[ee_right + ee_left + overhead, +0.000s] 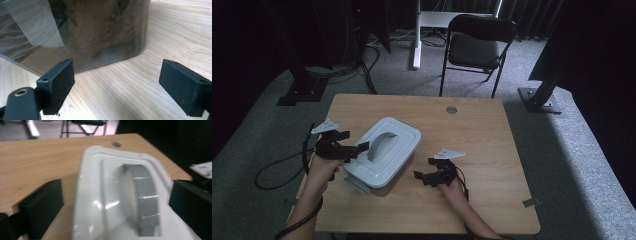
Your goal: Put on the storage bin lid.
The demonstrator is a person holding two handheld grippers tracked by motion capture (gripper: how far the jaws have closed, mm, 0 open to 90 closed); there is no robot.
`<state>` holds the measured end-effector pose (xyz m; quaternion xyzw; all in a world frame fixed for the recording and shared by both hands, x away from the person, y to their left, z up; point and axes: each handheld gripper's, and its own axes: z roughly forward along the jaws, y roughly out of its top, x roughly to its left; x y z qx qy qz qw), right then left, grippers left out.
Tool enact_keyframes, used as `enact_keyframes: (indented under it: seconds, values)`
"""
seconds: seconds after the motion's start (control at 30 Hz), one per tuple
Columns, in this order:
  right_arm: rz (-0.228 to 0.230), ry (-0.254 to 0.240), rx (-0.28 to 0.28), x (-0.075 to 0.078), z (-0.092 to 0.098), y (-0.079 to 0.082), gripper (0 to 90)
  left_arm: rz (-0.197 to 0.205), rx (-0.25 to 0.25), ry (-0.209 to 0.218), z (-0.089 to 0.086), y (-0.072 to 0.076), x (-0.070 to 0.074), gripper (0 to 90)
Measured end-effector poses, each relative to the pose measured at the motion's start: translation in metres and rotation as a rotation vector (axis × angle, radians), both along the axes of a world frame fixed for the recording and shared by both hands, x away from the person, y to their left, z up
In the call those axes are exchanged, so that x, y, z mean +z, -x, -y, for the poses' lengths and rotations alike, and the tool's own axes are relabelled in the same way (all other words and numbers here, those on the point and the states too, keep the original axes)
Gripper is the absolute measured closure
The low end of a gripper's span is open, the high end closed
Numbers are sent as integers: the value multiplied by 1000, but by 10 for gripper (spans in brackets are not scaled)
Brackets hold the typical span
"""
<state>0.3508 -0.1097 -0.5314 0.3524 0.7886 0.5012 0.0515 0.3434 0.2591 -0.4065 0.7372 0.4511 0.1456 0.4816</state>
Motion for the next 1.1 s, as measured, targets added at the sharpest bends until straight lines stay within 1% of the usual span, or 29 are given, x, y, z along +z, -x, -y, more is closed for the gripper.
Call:
enact_keyframes:
  seconds: [0.07, 0.13, 0.17, 0.2, 0.23, 0.3, 0.33, 0.43, 0.5, 0.6, 0.63, 0.67, 0.73, 0.83, 0.9, 0.97, 1.0, 1.07, 1.1]
  values:
    - [-1, 3, 0, 0, 0, 0, 124, 15, 37, -27, -4, -2, -3, 5]
    - [-4, 3, -1, 0, 0, 0, 124, 25, 60, -49, -8, -5, -7, 5]
    - [-4, 5, -1, -1, 1, 0, 124, 30, 72, -54, -10, -7, -9, 6]
    - [-3, 5, -3, -1, 1, 0, 124, 37, 85, -50, -13, -8, -11, 6]
    - [-4, 5, -2, -1, 1, 0, 124, 32, 97, -57, -16, -11, -14, 6]
    - [-7, 6, -3, -1, 1, 1, 123, 46, 115, -36, -22, -15, -20, 6]
    - [-9, 6, -4, -1, 1, 1, 124, 33, 127, -39, -26, -17, -23, 6]
    - [-8, 7, -3, -2, 1, 1, 124, 19, 161, -37, -35, -23, -31, 6]
    - [-10, 9, -5, -3, 1, 1, 124, 12, 199, -30, -42, -26, -37, 6]
    - [-9, 11, -5, -4, 2, 1, 123, -4, 234, -25, -50, -30, -46, 6]
    - [-12, 9, -6, -4, 2, 2, 124, -4, 234, -25, -50, -30, -46, 6]
    - [-12, 9, -7, -4, 2, 2, 124, -23, 253, -37, -56, -33, -53, 6]
    - [-14, 11, -7, -4, 2, 2, 124, -27, 277, -22, -61, -34, -60, 6]
    - [-12, 12, -8, -4, 2, 2, 124, -50, 287, -31, -67, -37, -72, 6]
    - [-11, 10, -9, -4, 2, 2, 124, -76, 279, -40, -68, -39, -80, 6]
    - [-12, 11, -7, -4, 2, 2, 124, -92, 270, -49, -68, -40, -87, 6]
    - [-12, 12, -6, -4, 1, 2, 123, -95, 268, -55, -68, -40, -90, 6]
    - [-15, 13, -5, -4, 1, 2, 124, -79, 275, -66, -67, -40, -94, 6]
    - [-14, 13, -5, -4, 1, 2, 123, -79, 277, -65, -66, -40, -96, 6]
